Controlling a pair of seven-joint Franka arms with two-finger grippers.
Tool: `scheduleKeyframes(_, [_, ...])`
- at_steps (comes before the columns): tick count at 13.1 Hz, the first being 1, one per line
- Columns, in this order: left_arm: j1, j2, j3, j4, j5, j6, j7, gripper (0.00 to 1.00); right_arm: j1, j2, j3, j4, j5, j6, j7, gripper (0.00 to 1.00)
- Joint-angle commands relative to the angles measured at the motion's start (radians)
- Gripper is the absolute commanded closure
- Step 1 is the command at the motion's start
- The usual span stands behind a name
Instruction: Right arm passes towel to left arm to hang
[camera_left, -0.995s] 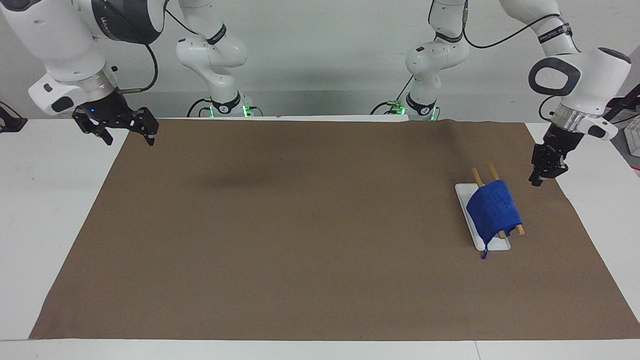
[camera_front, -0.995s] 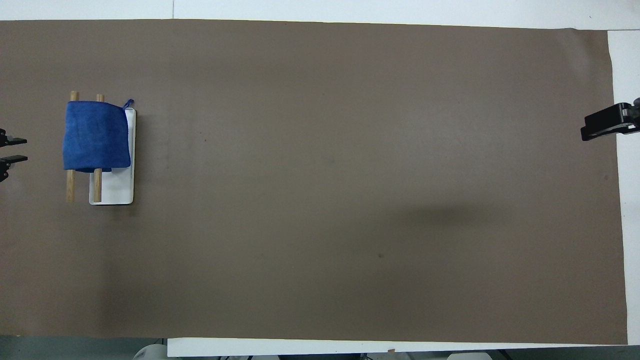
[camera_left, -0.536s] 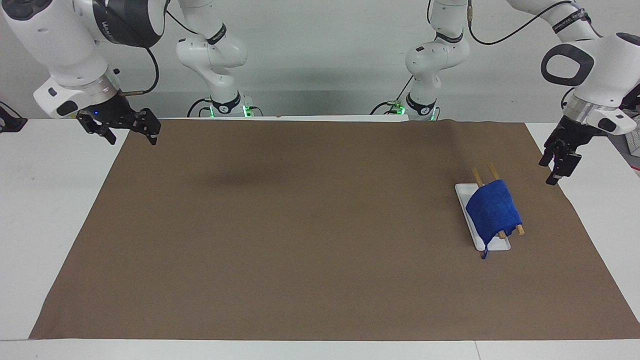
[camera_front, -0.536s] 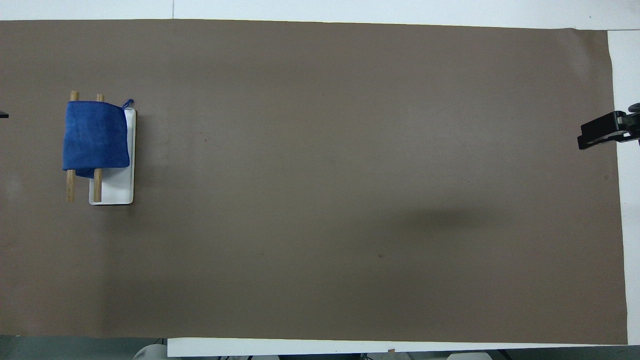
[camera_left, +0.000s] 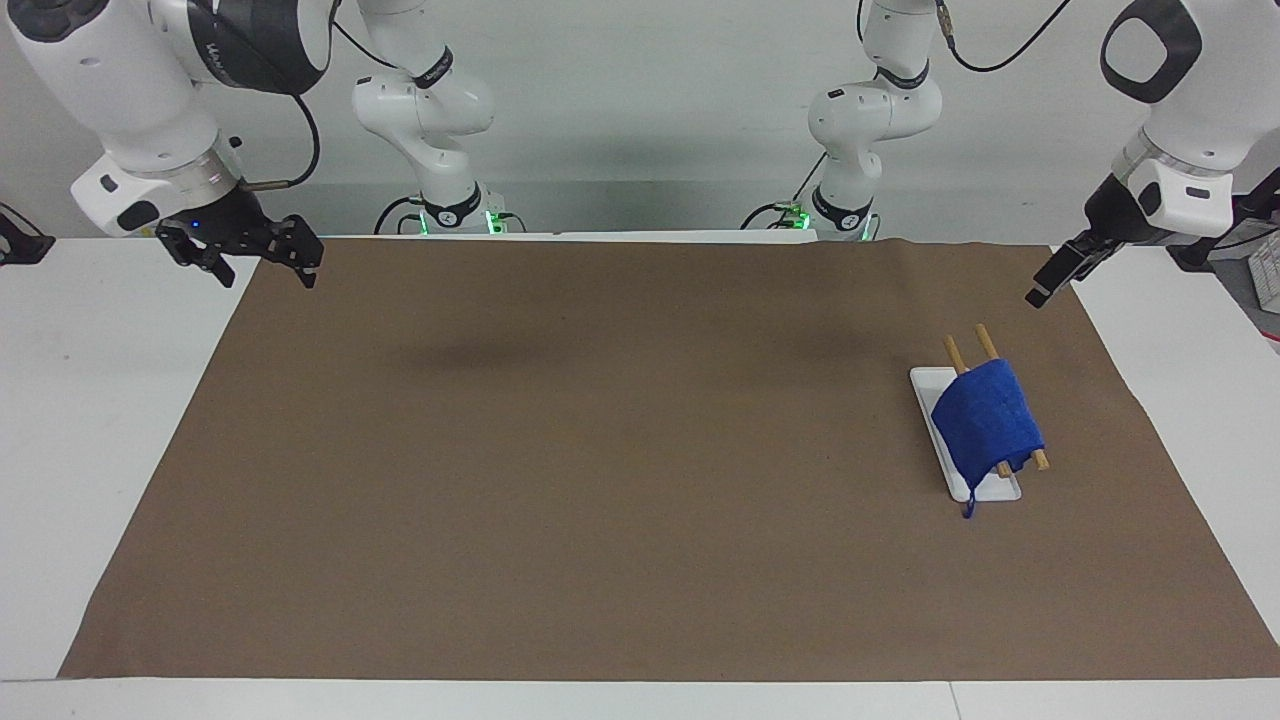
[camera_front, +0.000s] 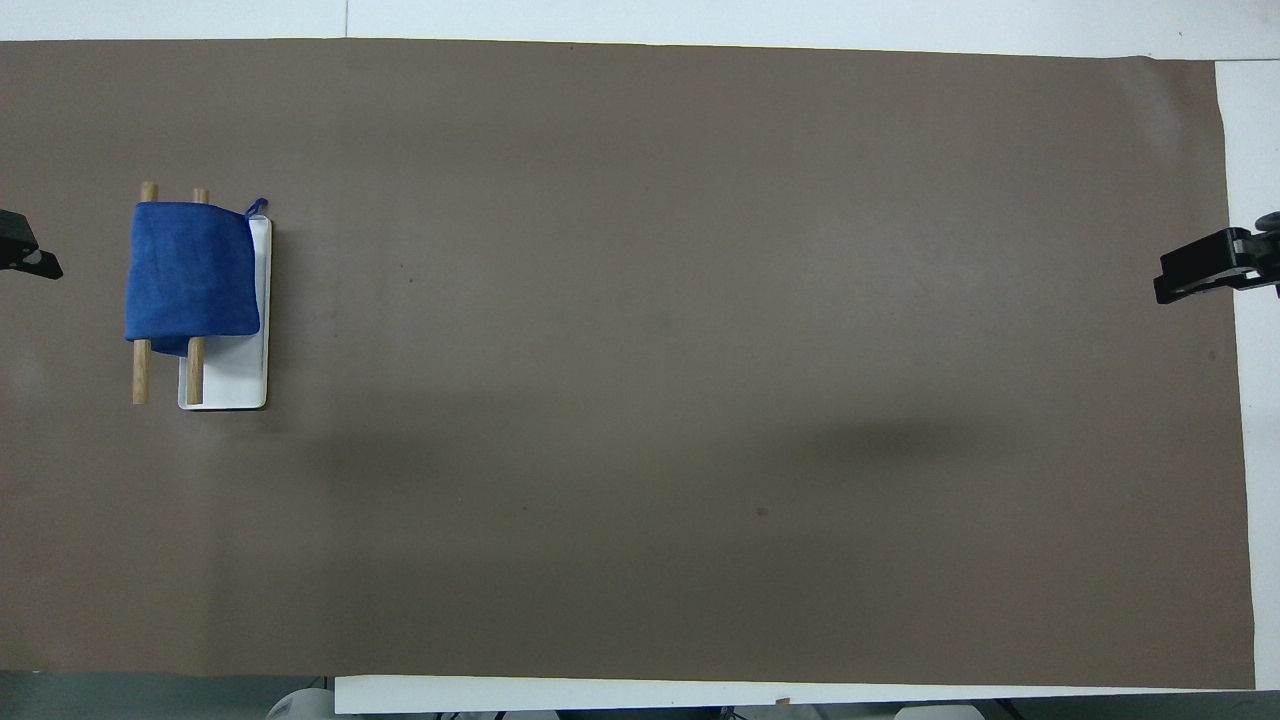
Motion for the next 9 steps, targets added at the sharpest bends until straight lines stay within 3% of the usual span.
scheduleKeyframes(1, [-0.084,0.149,0.008,0.225,0.050,-0.158,0.100,0.00,-0.002,-0.025,0.004,-0.030,0.002,0.005,0.001,0.00])
scheduleKeyframes(4, [-0.114,0.165,0.017,0.254,0.042,-0.195,0.251,0.00,-0.004,-0.025,0.004,-0.030,0.002,0.005,0.001,0.00])
scheduleKeyframes(9, [-0.114,0.140,0.019,0.233,0.034,-0.197,0.247,0.00,-0.004,-0.025,0.004,-0.030,0.002,0.003,0.001,0.00])
